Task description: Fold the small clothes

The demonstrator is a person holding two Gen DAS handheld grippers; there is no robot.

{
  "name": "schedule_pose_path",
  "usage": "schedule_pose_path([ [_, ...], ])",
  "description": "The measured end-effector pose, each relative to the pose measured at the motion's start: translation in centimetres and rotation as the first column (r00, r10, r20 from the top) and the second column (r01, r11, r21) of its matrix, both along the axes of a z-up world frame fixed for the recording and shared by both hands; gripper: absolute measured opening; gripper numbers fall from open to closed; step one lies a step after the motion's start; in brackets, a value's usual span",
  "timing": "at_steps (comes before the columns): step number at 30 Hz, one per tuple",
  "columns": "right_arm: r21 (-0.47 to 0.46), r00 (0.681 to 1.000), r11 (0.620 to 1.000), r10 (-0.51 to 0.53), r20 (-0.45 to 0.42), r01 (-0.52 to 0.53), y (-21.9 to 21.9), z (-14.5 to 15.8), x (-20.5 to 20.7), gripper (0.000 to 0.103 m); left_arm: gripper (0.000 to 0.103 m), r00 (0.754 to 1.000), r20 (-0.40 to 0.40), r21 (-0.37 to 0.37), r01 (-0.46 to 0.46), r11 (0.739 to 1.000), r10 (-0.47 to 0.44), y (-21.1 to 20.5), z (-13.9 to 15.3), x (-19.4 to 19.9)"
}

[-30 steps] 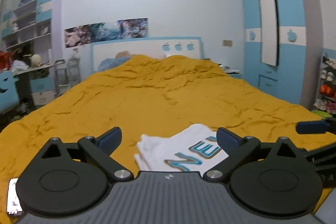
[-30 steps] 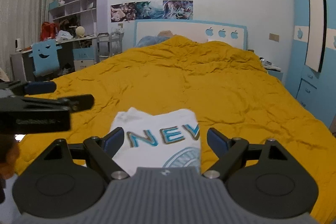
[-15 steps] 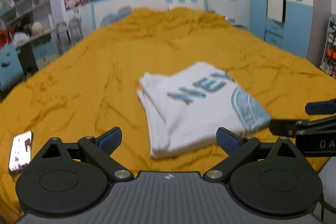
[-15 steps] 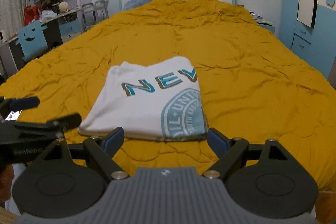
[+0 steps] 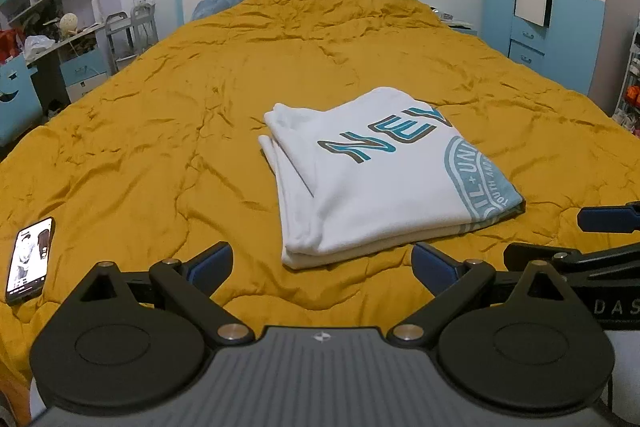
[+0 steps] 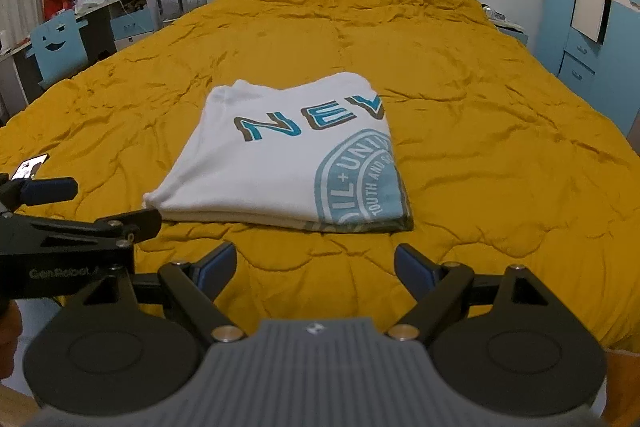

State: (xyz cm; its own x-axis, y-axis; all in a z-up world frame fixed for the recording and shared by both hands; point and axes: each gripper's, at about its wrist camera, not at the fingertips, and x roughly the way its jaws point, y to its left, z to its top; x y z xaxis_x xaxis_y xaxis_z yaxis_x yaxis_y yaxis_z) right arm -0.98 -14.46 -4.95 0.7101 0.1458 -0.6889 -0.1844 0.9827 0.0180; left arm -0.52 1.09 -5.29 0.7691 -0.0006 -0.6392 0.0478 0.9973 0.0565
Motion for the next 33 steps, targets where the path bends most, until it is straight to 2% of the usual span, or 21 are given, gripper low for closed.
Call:
schedule_pose_path([
  [33, 0.001, 1.0, 1.0, -0.004, 0.015, 0.004, 0.13, 0.07, -0.36, 0.082, 0.103, 1.0, -0.004, 0.009, -0.017, 1.0, 0.017, 0.1, -0.19, 0.01],
])
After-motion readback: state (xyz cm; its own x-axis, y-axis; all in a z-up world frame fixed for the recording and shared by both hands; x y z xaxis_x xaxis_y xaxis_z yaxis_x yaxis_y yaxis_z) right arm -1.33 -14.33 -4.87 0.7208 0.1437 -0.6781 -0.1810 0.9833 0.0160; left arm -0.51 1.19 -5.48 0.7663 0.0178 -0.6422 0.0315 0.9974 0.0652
